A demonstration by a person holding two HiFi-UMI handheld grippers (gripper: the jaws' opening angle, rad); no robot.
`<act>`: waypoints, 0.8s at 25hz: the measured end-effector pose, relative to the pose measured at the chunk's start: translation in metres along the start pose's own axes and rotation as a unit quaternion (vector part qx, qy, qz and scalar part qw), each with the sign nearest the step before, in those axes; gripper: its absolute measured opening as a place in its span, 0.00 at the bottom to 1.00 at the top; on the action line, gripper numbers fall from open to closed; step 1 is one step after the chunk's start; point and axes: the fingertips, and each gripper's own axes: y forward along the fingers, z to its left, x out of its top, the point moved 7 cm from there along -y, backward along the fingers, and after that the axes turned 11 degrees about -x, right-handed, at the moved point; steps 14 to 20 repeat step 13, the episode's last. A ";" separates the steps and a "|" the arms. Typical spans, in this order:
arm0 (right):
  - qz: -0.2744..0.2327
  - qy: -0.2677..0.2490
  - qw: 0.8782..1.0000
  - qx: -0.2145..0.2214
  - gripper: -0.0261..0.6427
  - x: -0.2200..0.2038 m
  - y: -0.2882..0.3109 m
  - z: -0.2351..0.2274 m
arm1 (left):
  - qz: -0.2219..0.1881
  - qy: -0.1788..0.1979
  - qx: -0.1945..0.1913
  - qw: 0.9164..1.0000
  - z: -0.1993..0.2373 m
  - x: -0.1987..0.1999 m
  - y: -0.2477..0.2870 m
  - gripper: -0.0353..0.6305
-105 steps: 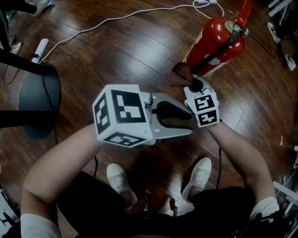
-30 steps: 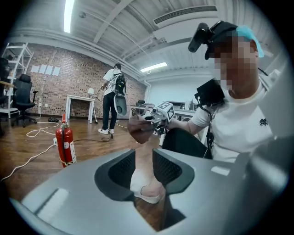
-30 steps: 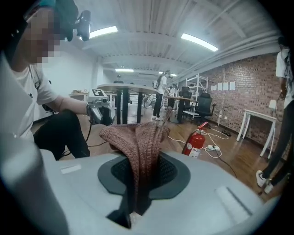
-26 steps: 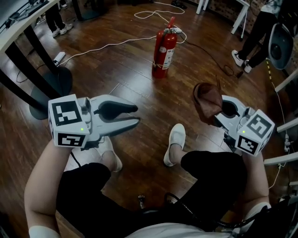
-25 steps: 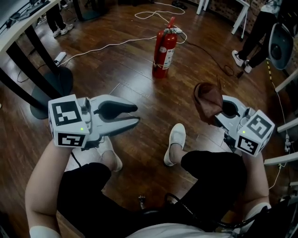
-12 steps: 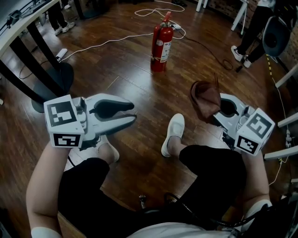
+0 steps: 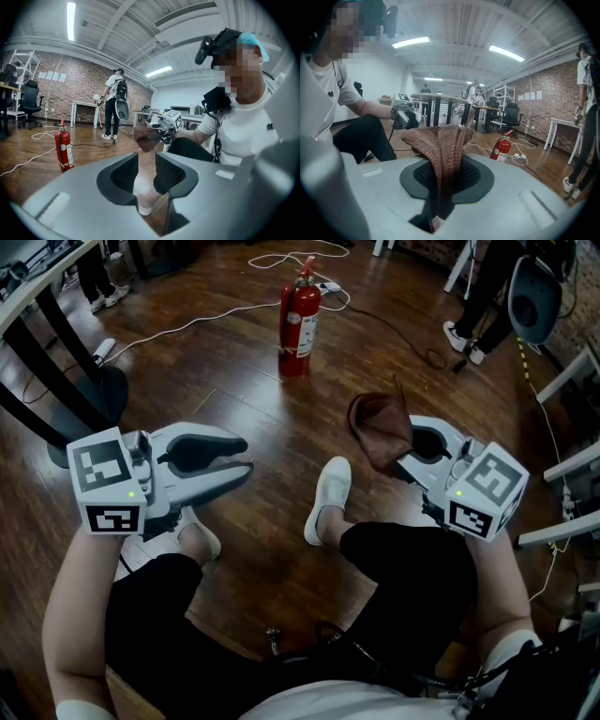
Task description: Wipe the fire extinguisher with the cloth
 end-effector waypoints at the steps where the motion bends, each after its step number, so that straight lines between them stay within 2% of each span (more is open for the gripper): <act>1: 0.000 0.001 1.000 0.000 0.14 0.001 -0.001 0.000 | 0.000 -0.001 0.000 1.000 0.000 0.001 0.000 0.23; 20: -0.002 0.011 1.000 -0.010 0.14 -0.003 -0.008 -0.004 | -0.005 -0.009 -0.004 1.000 -0.002 -0.003 0.005 0.23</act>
